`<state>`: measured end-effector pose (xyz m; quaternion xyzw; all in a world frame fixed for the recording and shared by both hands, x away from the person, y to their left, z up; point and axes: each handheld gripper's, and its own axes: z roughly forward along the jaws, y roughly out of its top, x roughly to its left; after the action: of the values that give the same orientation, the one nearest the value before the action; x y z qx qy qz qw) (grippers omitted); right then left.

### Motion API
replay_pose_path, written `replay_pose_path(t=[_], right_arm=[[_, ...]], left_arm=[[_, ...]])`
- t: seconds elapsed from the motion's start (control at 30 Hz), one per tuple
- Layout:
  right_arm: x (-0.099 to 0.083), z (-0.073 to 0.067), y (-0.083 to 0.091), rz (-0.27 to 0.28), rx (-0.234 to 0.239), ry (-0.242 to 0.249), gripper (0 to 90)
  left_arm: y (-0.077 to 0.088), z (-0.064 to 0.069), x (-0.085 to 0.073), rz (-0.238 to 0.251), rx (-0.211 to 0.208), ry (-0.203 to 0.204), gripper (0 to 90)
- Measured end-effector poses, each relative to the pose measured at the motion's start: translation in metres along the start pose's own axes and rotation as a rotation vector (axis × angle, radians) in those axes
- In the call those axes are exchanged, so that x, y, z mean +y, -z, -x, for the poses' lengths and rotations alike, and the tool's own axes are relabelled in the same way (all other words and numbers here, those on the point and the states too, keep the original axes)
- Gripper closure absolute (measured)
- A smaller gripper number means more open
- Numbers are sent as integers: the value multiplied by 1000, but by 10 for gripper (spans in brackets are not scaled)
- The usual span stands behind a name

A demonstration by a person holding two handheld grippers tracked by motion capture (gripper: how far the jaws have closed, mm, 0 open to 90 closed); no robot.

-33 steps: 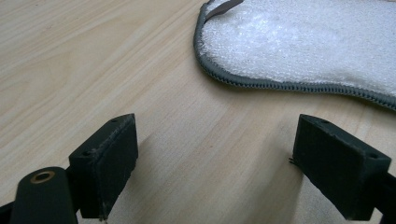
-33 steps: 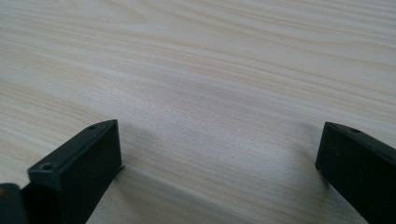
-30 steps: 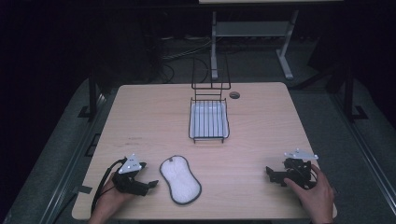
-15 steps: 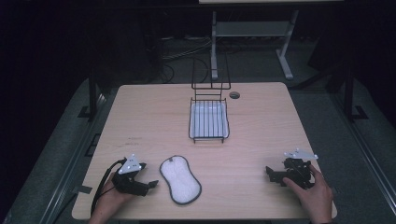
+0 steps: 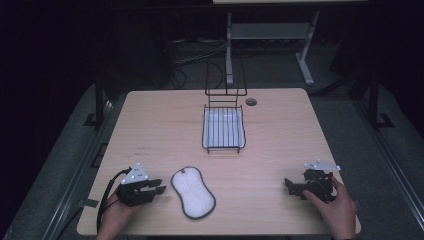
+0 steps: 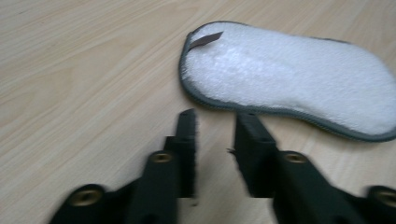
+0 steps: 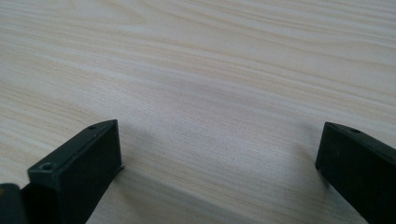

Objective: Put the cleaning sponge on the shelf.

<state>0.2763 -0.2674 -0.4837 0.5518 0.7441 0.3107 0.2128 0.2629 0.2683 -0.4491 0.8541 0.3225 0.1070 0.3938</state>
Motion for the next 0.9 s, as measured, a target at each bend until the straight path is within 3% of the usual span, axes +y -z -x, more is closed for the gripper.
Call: replay_pose_path(t=[0.1, 0.4, 0.9], right_arm=[[0, 0, 0, 0, 0, 1, 0], [0, 0, 0, 1, 1, 0, 0], [0, 0, 0, 1, 1, 0, 0]], left_arm=[[1, 0, 1, -2, -32, 25, 894], [-8, 5, 5, -25, -64, 35, 898], [-28, 2, 17, -54, -37, 19, 898]])
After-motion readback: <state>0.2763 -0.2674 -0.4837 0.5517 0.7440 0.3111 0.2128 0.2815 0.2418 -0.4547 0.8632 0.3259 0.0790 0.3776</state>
